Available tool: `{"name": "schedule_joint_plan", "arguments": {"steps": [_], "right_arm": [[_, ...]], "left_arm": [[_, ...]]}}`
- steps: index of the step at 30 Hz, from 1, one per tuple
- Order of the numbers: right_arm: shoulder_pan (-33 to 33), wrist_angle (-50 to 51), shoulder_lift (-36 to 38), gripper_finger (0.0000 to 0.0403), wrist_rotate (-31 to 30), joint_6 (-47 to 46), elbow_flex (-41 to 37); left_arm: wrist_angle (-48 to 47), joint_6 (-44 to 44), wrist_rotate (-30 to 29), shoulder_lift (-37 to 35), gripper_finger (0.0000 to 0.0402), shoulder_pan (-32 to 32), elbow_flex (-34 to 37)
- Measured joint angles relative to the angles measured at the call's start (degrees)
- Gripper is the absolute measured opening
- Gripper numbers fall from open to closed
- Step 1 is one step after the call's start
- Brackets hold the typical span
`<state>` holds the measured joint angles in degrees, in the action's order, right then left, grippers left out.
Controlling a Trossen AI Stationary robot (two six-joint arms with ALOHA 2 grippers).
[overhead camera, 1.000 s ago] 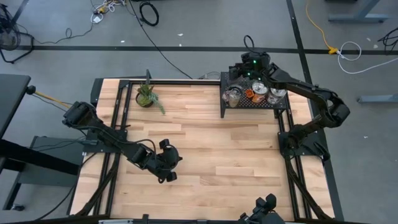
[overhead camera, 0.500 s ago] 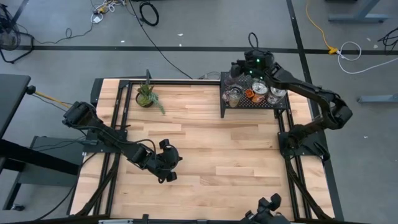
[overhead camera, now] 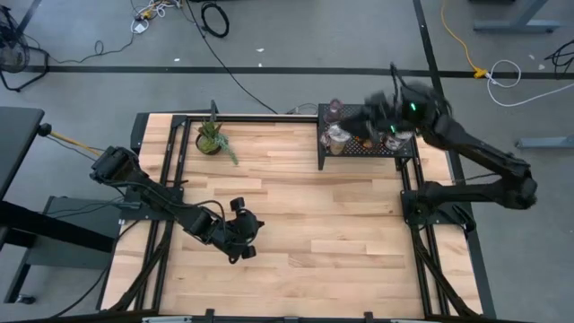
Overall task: Pick & Place candle stick holders
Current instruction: Return to Home Position
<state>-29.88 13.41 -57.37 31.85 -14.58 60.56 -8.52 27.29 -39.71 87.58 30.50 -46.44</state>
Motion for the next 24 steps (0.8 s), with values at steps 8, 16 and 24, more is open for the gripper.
{"name": "schedule_joint_plan", "arguments": {"steps": [8, 16, 24], "right_arm": [[34.7, -38.7, 10.4, 0.0086, -27.3, 2.9, -30.5], [50.9, -76.0, -0.3, 0.0045, -50.0, 14.8, -50.8], [52.5, -77.0, -9.2, 0.0019, -52.8, 20.7, -48.3]], "left_arm": [[7.7, -17.8, -2.7, -9.6, 0.0013, -2.0, 0.0], [13.3, -39.2, 15.5, -19.9, 0.0013, -7.9, -0.1], [17.6, -39.8, 33.3, -19.2, 0.0005, -22.3, 0.9]]}}
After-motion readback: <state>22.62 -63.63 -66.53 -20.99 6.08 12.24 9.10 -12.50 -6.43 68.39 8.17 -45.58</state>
